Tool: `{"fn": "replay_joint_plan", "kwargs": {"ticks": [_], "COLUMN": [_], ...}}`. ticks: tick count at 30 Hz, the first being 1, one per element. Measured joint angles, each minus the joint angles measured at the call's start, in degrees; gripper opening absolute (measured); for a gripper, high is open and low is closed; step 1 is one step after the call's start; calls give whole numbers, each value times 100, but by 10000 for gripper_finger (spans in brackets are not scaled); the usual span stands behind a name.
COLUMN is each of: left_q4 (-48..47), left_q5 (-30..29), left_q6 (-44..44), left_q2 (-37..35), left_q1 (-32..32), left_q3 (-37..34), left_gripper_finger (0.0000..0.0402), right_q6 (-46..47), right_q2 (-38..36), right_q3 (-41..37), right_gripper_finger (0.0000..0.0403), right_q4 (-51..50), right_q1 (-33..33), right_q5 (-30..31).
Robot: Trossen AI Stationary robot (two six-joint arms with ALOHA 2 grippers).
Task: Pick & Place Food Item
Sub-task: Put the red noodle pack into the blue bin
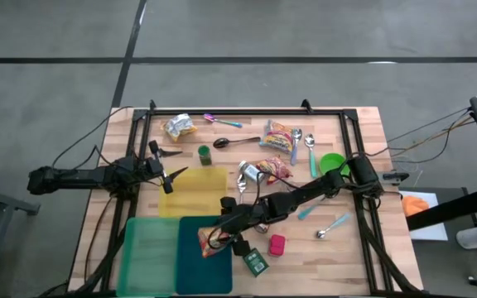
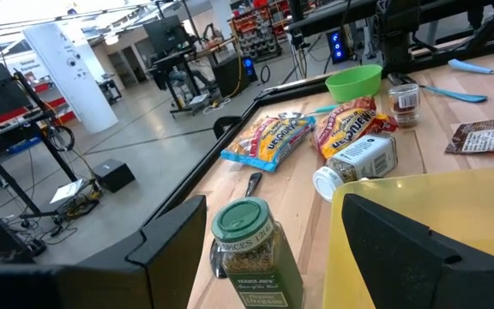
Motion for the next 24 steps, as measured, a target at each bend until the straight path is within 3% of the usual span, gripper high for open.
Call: {"fn": "replay_joint_plan", "kwargs": {"ticks": [11,24], "left_q4": [0,2], "left_q5": [-1,-7], "left_q6": [0,0], "left_q2": [0,5], "left_q1": [-1,0], "left_q3": [0,0], "left_gripper_finger": [275,275], "right_q6": [-605,-1261], "right_q2": [-324,-1113], "right_q3": [-5,-119], "right_gripper_finger": [254,254], "right_q4": [-108,-1589], "right_q1": [4,119], "right_q5": [364,2827]}}
